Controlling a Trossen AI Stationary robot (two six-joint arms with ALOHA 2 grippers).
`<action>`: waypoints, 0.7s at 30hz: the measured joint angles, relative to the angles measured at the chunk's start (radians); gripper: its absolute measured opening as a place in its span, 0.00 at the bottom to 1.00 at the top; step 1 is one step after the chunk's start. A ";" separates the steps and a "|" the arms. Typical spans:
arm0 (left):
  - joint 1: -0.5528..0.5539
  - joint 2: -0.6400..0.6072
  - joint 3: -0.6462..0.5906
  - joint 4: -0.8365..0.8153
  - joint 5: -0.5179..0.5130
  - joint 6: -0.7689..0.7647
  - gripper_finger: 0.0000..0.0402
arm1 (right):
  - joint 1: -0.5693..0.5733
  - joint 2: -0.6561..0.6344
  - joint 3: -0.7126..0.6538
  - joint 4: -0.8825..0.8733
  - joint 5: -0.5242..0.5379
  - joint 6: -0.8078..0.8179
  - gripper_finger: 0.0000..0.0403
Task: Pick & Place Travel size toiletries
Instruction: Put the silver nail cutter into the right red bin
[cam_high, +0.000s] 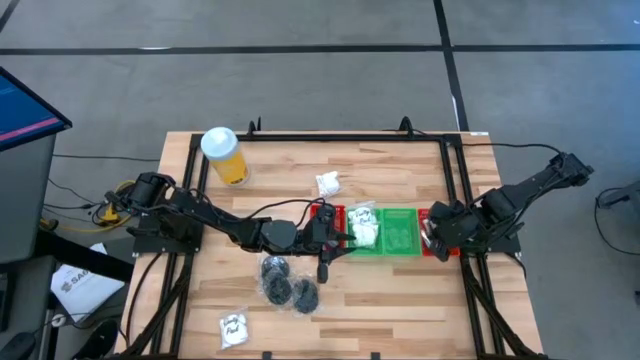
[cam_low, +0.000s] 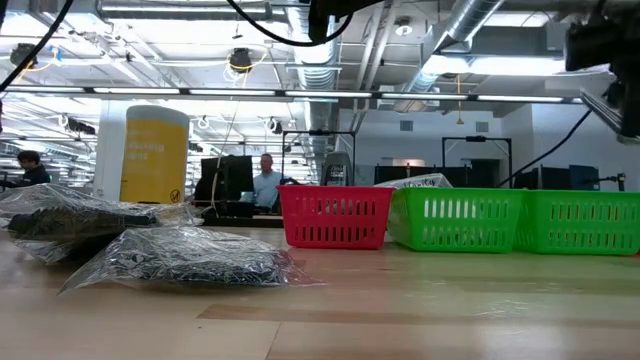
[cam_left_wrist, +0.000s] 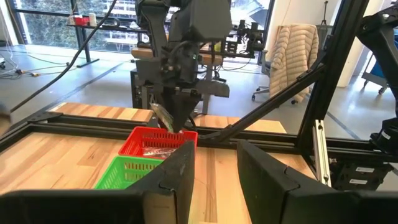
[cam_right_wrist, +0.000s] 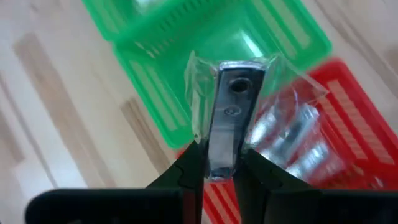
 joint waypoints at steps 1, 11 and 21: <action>0.000 0.000 0.000 0.000 0.000 0.000 0.28 | 0.000 0.000 0.000 -0.019 -0.004 0.014 0.12; 0.000 0.000 0.000 -0.002 0.000 0.000 0.28 | -0.001 0.002 0.000 -0.099 -0.075 0.090 0.12; 0.000 0.000 0.000 -0.003 0.000 0.000 0.28 | -0.013 0.013 0.000 -0.154 -0.103 0.019 0.12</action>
